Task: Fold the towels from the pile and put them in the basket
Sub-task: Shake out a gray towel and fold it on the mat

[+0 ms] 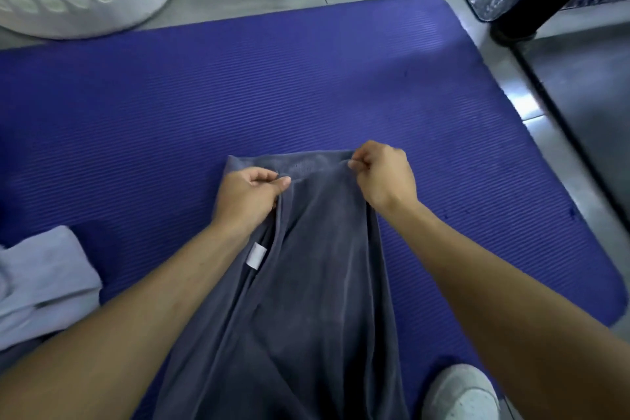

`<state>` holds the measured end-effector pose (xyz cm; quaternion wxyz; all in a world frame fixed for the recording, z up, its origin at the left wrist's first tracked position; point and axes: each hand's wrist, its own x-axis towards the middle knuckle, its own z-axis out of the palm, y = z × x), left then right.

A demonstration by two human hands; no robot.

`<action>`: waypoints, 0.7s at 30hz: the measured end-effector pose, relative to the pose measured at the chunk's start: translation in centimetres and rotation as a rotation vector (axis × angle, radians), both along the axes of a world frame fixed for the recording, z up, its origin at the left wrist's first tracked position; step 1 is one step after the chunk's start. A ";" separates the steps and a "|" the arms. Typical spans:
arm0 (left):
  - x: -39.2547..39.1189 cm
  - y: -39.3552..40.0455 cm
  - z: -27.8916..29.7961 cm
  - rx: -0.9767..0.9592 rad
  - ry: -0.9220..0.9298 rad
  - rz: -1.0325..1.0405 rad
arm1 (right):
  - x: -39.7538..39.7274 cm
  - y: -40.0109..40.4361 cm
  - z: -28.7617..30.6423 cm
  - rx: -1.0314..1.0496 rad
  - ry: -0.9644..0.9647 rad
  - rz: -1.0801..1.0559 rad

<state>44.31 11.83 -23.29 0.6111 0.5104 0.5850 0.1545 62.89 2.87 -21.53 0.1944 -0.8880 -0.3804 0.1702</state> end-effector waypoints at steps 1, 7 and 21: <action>0.1 0.2 -0.1 0.012 0.013 -0.014 | 0.0 0.4 -0.1 -0.015 -0.041 0.047; 0.4 0.2 0.2 0.030 0.023 -0.056 | 1.4 1.0 -1.0 -0.046 -0.063 0.044; -0.5 0.3 0.0 0.002 -0.052 -0.046 | 2.4 0.2 -2.4 0.019 0.152 -0.194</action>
